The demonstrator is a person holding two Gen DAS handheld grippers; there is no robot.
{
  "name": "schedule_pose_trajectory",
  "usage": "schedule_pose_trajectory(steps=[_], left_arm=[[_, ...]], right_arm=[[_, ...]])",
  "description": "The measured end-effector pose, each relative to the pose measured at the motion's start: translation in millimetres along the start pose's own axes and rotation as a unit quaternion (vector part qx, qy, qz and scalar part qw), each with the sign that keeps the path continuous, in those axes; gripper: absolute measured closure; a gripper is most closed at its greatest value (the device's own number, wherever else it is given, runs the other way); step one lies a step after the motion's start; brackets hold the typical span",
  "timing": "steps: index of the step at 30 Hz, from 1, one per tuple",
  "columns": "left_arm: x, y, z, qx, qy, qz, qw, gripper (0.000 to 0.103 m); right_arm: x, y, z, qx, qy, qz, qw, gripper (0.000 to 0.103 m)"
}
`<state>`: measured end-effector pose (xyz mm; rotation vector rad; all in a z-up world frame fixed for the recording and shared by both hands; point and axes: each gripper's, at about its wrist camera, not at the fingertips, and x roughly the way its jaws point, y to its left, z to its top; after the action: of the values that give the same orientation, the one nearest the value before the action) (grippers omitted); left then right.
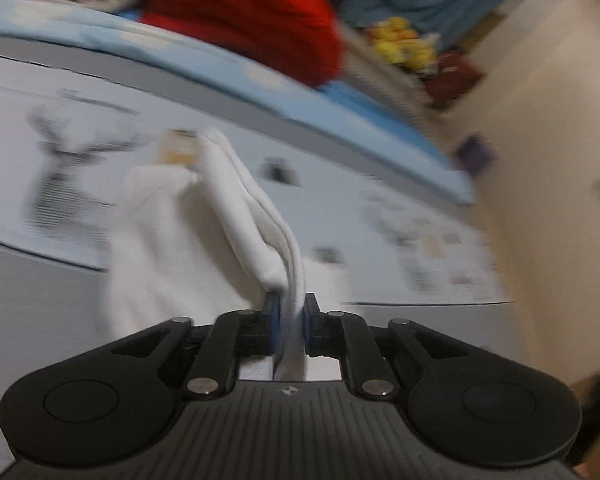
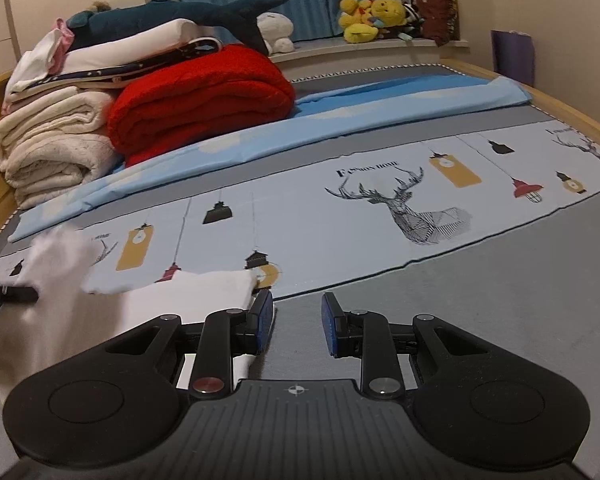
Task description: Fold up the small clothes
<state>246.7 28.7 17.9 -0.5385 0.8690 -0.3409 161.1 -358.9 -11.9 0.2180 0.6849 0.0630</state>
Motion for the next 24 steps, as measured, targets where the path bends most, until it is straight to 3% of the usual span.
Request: schedule_pose_trajectory(steps=[1, 3, 6, 11, 13, 19, 24], left_arm=[[4, -8, -1, 0.0, 0.001, -0.04, 0.9992, 0.073], [6, -21, -4, 0.006, 0.001, -0.08, 0.9968, 0.042], [1, -16, -4, 0.028, -0.003, -0.043, 0.9987, 0.042], [4, 17, -15, 0.036, 0.058, 0.071, 0.9951, 0.044], [4, 29, -23, 0.049, 0.081, 0.095, 0.9911, 0.044], [10, 41, -42, 0.09, 0.139, 0.113, 0.9796, 0.039], [17, 62, -59, 0.097, 0.172, 0.152, 0.9683, 0.039]], right_arm=[[0, 1, -1, 0.0, 0.001, 0.0, 1.0, 0.075], [0, 4, -1, -0.002, 0.002, 0.006, 1.0, 0.075], [1, 9, -2, -0.006, 0.008, 0.023, 1.0, 0.075], [13, 22, -3, 0.01, 0.042, 0.078, 0.996, 0.075], [25, 34, -5, 0.013, 0.067, 0.103, 0.992, 0.075], [71, 62, -8, 0.077, 0.13, 0.142, 0.978, 0.061], [120, 74, -18, 0.13, 0.181, 0.129, 0.966, 0.059]])
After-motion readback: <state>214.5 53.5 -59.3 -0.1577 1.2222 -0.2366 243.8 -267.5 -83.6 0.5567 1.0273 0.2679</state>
